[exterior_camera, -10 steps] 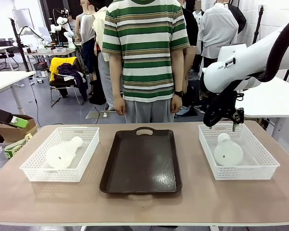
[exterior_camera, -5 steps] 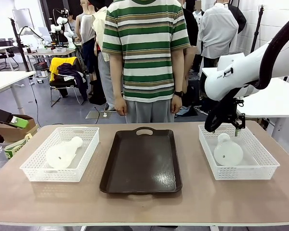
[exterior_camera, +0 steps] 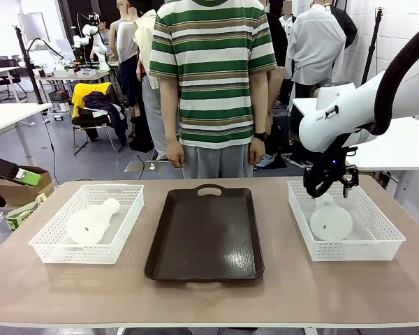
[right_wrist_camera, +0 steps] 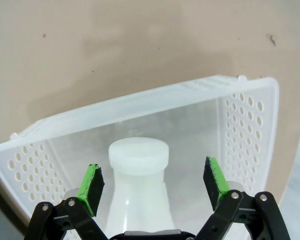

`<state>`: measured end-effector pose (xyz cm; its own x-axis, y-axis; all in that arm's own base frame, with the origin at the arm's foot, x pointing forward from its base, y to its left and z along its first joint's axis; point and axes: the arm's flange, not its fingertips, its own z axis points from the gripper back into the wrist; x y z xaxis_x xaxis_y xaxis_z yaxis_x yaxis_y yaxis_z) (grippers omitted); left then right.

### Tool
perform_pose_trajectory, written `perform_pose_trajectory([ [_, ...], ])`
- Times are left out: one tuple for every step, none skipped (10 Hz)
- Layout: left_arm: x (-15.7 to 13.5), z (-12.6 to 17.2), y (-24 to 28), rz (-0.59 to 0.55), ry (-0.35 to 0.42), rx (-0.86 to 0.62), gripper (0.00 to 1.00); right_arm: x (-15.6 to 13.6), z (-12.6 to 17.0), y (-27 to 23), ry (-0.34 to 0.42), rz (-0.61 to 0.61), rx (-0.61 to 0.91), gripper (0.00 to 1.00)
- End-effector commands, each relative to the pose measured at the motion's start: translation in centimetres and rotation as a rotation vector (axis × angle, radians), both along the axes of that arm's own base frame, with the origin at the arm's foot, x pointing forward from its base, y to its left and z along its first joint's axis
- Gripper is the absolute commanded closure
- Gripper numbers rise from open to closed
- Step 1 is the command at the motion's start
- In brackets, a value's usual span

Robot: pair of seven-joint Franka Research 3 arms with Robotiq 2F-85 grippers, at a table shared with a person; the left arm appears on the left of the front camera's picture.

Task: Prepare the laboratory tools.
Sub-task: Pick up the Big flask that the person points to.

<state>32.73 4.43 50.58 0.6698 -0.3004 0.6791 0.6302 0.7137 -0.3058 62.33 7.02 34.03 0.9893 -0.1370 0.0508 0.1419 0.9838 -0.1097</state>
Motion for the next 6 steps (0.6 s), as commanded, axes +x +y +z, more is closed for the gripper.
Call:
perform_pose_trajectory([
  [0.1,0.0,0.3,-0.018,-0.011,-0.016,0.00,0.9,-0.9,-0.4,-0.033,0.047,-0.020,0.00],
  [0.1,0.0,0.3,-0.018,-0.011,-0.016,0.00,0.9,-1.4,-0.4,-0.044,0.050,0.004,0.00],
  [0.1,0.0,0.3,-0.018,-0.011,-0.016,0.00,0.8,-1.7,-0.6,-0.051,0.049,0.022,0.00],
  [0.1,0.0,0.3,-0.018,-0.011,-0.016,0.00,1.0,-1.9,-0.8,-0.054,0.048,0.035,0.00],
  [0.1,0.0,0.3,-0.018,-0.011,-0.016,0.00,1.1,-2.0,-0.8,-0.047,0.046,0.046,0.00],
  [0.1,0.0,0.3,-0.018,-0.011,-0.016,0.00,1.1,-2.0,-0.9,-0.036,0.045,0.058,0.00],
])
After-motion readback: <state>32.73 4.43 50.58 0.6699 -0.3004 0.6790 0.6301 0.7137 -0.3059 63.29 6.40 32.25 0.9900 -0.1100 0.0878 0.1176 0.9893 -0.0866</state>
